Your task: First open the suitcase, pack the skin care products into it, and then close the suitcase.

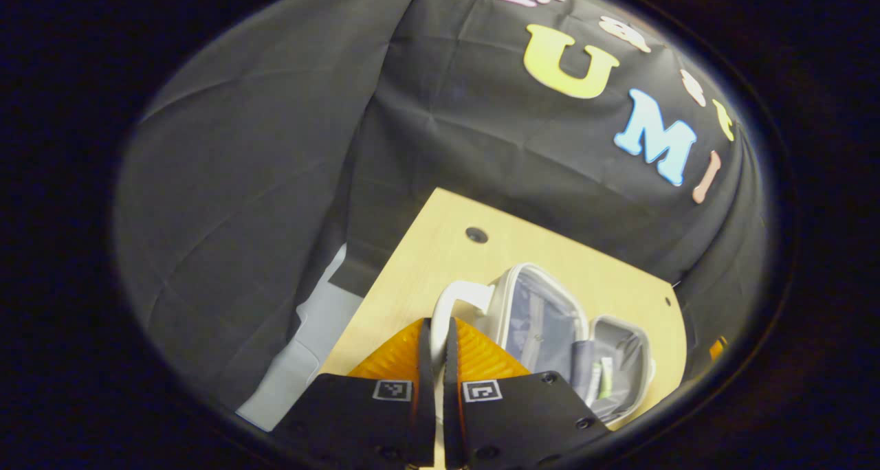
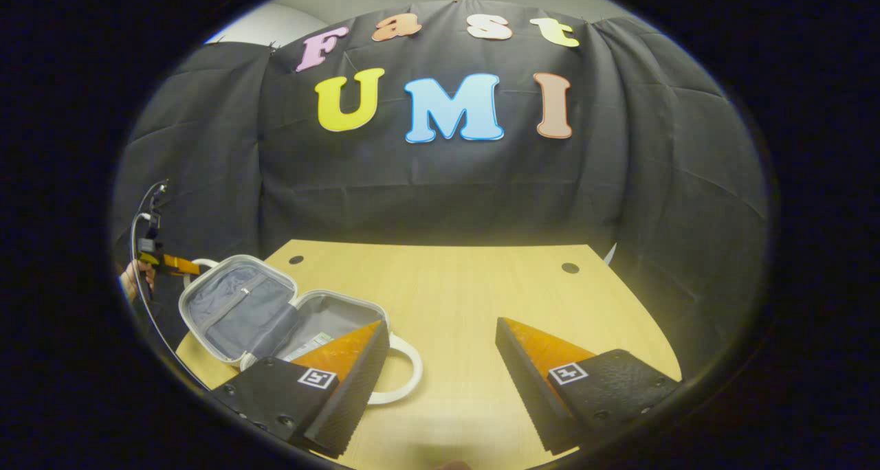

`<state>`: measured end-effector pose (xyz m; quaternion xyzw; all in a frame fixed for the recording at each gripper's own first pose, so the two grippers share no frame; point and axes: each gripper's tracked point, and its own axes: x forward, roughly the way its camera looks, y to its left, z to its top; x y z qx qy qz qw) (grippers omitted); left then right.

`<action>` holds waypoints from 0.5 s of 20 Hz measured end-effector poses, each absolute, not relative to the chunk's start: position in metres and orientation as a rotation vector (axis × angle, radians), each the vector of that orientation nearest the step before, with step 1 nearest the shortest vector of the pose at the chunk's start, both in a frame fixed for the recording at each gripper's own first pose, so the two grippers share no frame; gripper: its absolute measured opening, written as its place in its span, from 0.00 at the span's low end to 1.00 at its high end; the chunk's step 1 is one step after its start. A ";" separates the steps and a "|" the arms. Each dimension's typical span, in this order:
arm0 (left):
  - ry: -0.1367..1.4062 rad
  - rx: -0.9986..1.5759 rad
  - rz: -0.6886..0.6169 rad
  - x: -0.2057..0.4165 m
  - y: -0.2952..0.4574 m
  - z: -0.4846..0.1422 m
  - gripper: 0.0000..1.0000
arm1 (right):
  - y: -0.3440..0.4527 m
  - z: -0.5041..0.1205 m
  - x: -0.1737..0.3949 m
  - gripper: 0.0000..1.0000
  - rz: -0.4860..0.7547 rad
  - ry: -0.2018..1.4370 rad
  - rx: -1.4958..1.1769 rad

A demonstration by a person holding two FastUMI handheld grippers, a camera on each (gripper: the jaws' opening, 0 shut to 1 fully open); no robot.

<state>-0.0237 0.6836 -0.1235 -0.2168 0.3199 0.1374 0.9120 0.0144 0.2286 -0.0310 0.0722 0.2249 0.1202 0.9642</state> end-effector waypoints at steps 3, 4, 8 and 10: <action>0.590 -0.399 0.221 -0.011 0.629 -0.059 0.13 | 0.213 -0.033 0.016 0.96 0.253 0.441 0.152; 0.570 -0.393 0.196 -0.006 0.606 -0.037 0.13 | 0.207 -0.033 0.017 0.96 0.253 0.437 0.158; 0.510 -0.377 0.119 0.004 0.512 0.032 0.13 | 0.187 -0.036 0.019 0.96 0.258 0.423 0.206; 0.492 -0.367 0.075 0.010 0.454 0.044 0.13 | 0.176 -0.036 0.021 0.95 0.265 0.416 0.212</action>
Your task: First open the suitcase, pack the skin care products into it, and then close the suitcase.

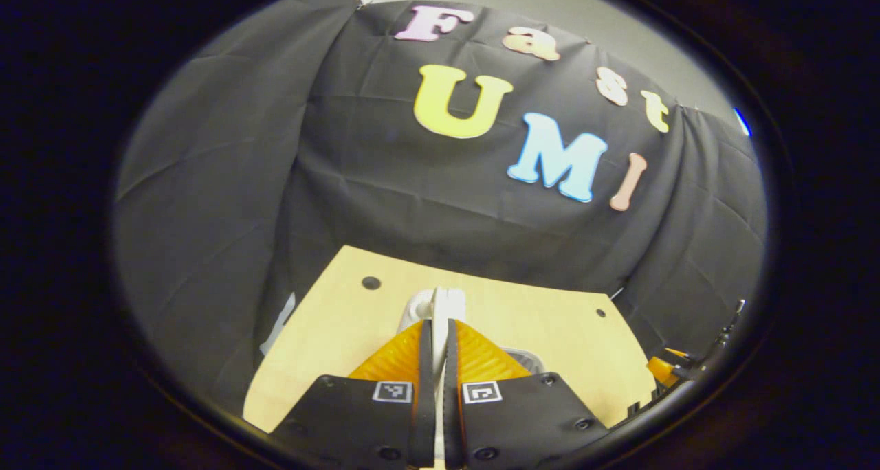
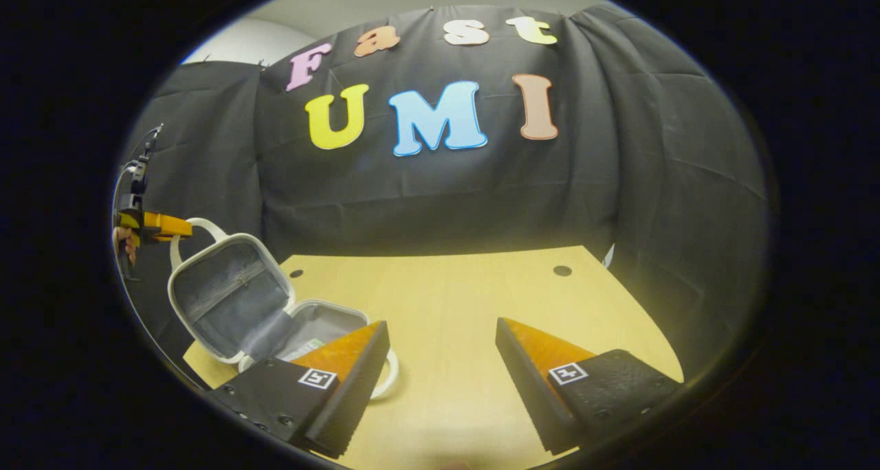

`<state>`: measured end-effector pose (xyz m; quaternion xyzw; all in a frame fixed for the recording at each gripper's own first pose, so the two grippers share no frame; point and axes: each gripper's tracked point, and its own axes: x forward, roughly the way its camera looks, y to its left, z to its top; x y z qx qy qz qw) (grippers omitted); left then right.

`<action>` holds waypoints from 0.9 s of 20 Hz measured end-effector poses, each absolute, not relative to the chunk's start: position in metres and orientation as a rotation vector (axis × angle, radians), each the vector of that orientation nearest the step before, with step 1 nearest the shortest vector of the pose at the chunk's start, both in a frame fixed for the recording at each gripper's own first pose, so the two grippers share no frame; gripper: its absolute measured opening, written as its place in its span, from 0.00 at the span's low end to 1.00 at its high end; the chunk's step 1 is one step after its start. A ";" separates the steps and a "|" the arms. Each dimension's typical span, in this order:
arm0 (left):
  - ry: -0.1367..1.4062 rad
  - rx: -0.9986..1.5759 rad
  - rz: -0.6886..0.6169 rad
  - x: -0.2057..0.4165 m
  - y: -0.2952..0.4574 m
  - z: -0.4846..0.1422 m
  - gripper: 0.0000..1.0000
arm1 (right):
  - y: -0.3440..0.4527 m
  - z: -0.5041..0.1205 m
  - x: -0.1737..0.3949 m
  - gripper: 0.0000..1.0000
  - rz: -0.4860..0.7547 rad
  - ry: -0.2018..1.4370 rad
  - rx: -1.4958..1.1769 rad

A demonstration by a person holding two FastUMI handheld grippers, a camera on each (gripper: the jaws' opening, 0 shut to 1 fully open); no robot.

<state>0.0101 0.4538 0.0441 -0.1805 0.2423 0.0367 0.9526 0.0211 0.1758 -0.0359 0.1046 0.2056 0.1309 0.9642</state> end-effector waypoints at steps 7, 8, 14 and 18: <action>0.553 -0.370 -0.123 0.021 0.257 0.001 0.13 | 0.137 -0.038 0.029 0.96 0.275 0.388 0.193; 0.574 -0.367 -0.141 0.023 0.238 -0.013 0.13 | 0.132 -0.039 0.029 0.96 0.275 0.389 0.196; 0.669 -0.384 -0.165 0.034 0.158 -0.095 0.13 | 0.097 -0.059 0.029 0.96 0.264 0.409 0.184; 0.729 -0.366 -0.133 0.038 0.127 -0.147 0.13 | 0.083 -0.070 0.026 0.96 0.285 0.422 0.184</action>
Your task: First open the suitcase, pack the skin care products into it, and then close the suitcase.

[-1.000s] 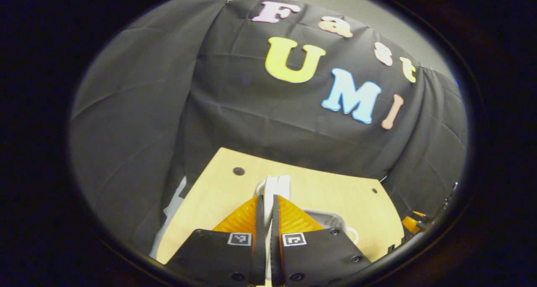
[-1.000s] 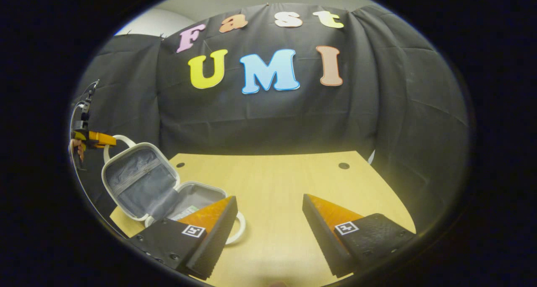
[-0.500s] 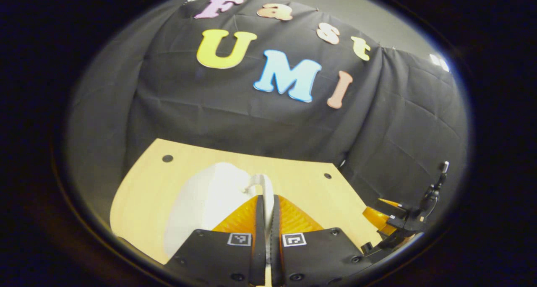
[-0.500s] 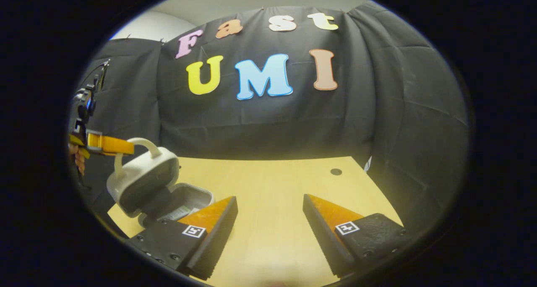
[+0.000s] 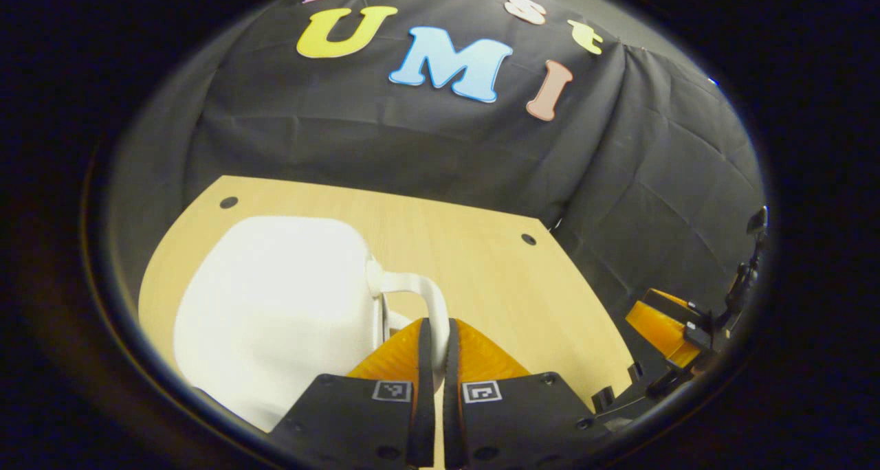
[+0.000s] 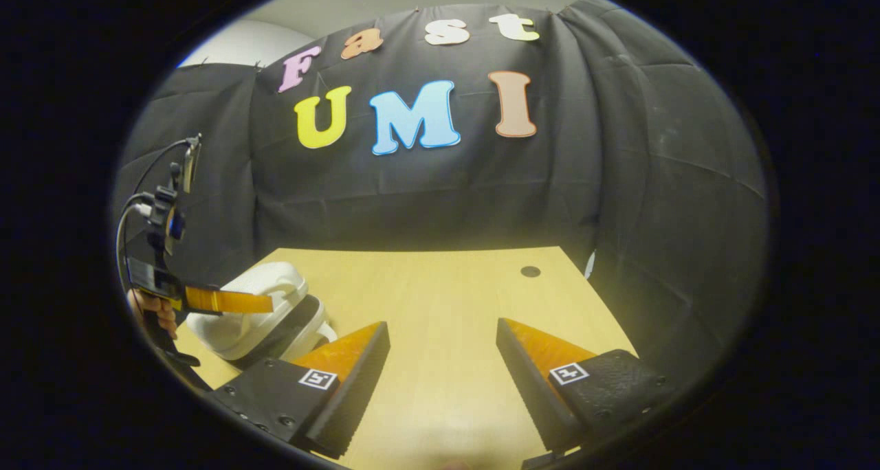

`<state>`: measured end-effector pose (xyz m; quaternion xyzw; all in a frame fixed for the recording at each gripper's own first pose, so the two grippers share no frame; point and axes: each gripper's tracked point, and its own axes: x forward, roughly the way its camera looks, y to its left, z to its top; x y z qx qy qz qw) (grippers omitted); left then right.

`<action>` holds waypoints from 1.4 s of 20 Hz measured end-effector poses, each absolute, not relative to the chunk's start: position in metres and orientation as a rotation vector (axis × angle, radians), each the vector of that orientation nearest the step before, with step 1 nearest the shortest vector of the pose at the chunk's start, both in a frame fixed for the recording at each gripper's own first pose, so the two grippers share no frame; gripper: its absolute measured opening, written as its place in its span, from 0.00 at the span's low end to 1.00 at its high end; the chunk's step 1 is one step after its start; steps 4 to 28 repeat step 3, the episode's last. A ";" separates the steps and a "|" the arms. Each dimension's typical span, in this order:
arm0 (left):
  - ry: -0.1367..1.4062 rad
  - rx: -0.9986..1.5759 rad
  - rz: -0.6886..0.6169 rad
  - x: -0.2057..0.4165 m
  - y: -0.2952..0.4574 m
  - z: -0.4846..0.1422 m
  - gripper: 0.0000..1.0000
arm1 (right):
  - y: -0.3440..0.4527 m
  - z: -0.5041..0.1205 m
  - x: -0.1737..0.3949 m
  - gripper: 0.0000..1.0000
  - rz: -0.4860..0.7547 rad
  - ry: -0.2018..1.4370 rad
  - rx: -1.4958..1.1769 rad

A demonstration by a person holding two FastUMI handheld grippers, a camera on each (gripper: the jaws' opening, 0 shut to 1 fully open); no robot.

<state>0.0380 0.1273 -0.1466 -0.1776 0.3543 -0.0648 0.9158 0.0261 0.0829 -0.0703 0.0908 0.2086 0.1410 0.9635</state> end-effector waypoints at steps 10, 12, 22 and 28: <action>0.761 -0.335 -0.083 0.039 0.117 -0.175 0.13 | 0.074 -0.071 0.027 0.96 0.325 0.412 0.178; 0.761 -0.335 -0.083 0.039 0.117 -0.175 0.13 | 0.074 -0.071 0.027 0.96 0.325 0.412 0.178; 0.761 -0.335 -0.083 0.039 0.117 -0.175 0.13 | 0.074 -0.071 0.027 0.96 0.325 0.412 0.178; 0.761 -0.335 -0.083 0.039 0.117 -0.175 0.13 | 0.074 -0.071 0.027 0.96 0.325 0.412 0.178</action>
